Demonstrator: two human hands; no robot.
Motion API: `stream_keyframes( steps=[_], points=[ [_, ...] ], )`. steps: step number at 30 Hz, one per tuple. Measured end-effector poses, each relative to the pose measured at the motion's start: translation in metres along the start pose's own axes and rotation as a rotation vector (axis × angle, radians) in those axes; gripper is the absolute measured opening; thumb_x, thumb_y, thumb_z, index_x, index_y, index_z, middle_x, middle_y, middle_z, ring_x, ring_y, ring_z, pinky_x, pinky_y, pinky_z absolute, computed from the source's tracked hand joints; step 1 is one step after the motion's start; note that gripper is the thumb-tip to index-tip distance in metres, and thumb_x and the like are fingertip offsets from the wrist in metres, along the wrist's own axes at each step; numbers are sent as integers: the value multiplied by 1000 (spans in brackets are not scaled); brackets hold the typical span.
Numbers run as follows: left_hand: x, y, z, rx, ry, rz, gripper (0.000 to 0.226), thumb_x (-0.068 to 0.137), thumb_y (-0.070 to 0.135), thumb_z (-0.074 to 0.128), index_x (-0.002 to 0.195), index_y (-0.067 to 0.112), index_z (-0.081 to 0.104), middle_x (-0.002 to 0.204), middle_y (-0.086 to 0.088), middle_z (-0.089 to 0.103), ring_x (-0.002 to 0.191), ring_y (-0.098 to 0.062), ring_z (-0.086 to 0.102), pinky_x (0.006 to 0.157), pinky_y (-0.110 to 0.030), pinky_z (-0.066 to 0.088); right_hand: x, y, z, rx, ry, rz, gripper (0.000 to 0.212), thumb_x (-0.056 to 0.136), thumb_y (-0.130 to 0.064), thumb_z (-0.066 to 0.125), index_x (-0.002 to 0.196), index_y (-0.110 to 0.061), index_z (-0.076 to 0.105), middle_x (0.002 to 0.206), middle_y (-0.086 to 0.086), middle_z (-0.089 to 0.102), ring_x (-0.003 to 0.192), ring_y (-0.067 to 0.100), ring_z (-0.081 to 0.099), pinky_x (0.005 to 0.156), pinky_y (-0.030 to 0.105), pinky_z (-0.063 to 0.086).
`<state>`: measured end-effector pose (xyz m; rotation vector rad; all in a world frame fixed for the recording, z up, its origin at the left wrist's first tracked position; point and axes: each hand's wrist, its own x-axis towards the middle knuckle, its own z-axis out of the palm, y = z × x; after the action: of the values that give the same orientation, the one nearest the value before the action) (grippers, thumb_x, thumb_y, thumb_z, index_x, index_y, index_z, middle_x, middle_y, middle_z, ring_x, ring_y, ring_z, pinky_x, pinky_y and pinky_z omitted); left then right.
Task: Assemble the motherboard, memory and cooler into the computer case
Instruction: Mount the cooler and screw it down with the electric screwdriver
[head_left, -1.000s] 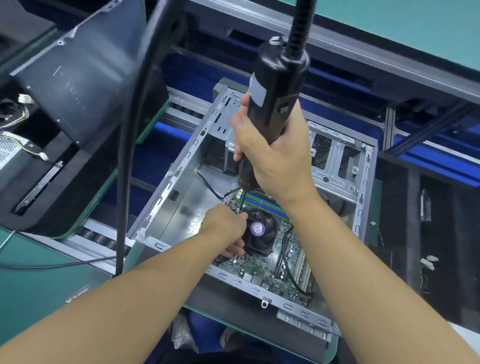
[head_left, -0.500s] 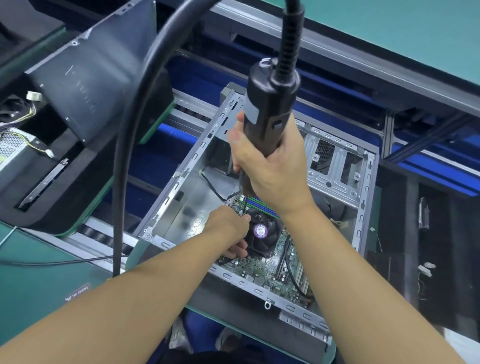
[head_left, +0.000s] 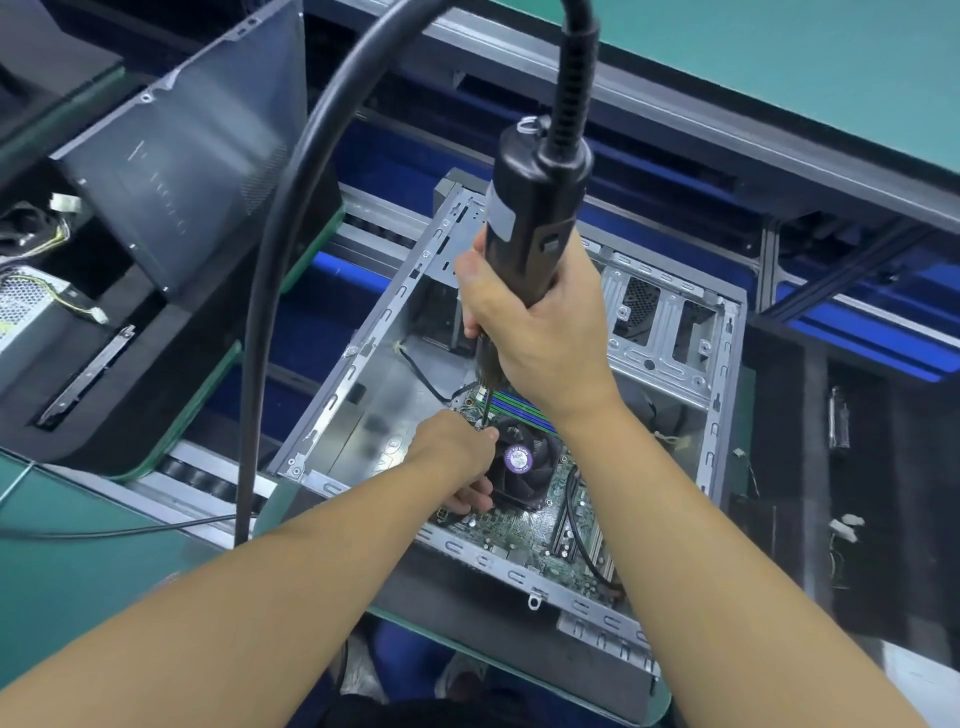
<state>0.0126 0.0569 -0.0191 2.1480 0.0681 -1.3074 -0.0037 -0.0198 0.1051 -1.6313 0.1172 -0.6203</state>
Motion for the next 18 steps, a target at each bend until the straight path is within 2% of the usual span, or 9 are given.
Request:
stream_keyframes(
  steps=[2,7,9,12,14,16,18],
  points=[
    [-1,0,-1,1,-8,6,43,99,42,50,84,1,52,49,-9,66,44,-24,67,52,-37,60,-1,-1,-1,34,-14,-1,18,88,-23,66,93,-12,54,71,20,53,58,36,50,57,41,48],
    [0,-2,-2,7,-21,33,43,99,43,50,83,2,50,55,-12,69,49,-26,69,55,-40,61,4,-7,2,56,-33,1,35,90,-16,65,104,12,49,83,35,50,58,43,47,54,49,46],
    [1,-4,-4,-9,-46,42,43,98,43,51,88,1,52,57,-12,69,52,-27,70,54,-39,61,7,-16,-1,60,24,-21,28,90,-14,65,101,7,51,81,31,53,55,39,50,52,45,48],
    [1,-7,-6,-15,-75,68,42,98,43,51,92,1,50,57,-12,70,52,-27,71,55,-41,61,12,-32,-11,115,143,-47,17,90,-12,64,103,-7,55,80,13,57,56,29,53,54,33,49],
    [0,-8,-5,37,-47,93,45,98,45,50,88,1,51,54,-10,68,49,-26,70,53,-39,61,14,-42,-20,110,169,-89,21,89,-17,64,104,-8,55,83,12,57,57,29,53,55,33,49],
    [0,-8,-5,119,9,132,50,98,45,50,80,-1,56,47,-8,64,42,-24,66,41,-29,53,13,-48,-29,77,170,-137,23,88,-20,64,104,-8,53,84,11,57,60,29,53,56,33,49],
    [-1,-7,-6,209,64,184,54,98,44,52,71,-1,61,42,-8,61,35,-21,62,37,-24,48,8,-49,-37,64,187,-147,22,88,-21,64,104,-9,54,85,12,56,61,29,53,56,32,49]
  ],
)
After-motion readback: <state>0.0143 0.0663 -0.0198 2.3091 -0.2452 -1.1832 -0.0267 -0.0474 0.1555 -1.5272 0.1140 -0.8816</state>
